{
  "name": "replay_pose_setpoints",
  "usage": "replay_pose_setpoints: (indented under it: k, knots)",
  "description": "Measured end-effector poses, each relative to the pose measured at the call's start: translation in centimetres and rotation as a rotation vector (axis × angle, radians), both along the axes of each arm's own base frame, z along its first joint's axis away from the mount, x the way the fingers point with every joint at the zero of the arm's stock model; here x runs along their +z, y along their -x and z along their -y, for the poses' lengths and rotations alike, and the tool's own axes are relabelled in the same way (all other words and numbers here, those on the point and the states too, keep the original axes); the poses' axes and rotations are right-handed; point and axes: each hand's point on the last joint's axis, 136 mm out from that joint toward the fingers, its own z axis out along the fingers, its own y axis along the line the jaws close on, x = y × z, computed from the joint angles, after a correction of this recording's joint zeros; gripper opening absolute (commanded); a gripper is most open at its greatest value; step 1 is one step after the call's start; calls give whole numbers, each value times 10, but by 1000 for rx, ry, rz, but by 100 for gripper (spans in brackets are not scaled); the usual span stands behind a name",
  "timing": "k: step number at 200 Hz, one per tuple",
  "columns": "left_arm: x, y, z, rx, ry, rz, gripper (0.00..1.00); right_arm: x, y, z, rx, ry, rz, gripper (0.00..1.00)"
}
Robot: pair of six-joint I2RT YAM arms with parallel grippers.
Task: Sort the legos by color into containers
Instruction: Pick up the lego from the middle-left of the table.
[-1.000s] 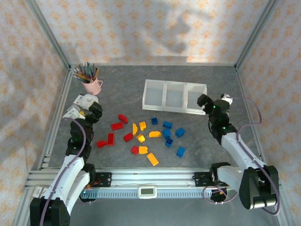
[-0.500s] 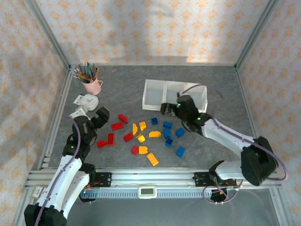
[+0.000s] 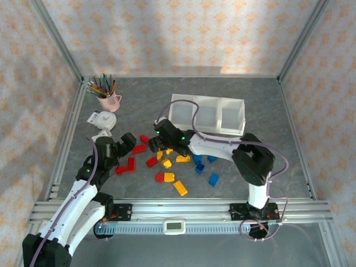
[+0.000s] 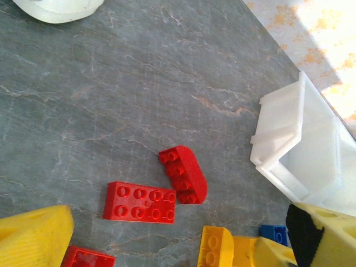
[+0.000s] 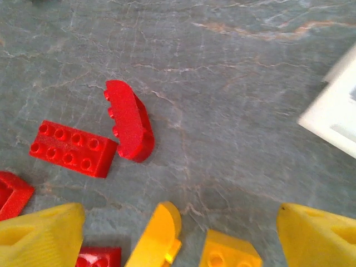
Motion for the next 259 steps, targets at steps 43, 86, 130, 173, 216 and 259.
replay_pose_setpoints:
  k: [43,86,130,173,216,259]
  knots:
    - [-2,4,-8,36,-25,-10,99,-24,-14,-24,43,55,-13,79]
    - [-2,6,-15,65,-48,-14,99,-40,-25,-42,77,89,-14,69]
    - [-2,6,-18,79,-58,-12,99,-50,-32,-56,98,100,-20,57]
    - [1,5,-18,80,-57,-6,99,-58,-36,-62,117,112,-16,39]
    - [0,5,-18,80,-59,-12,99,-62,-34,-61,133,130,-18,21]
    - [6,3,-17,80,-56,-1,99,-61,-34,-61,142,133,-12,9]
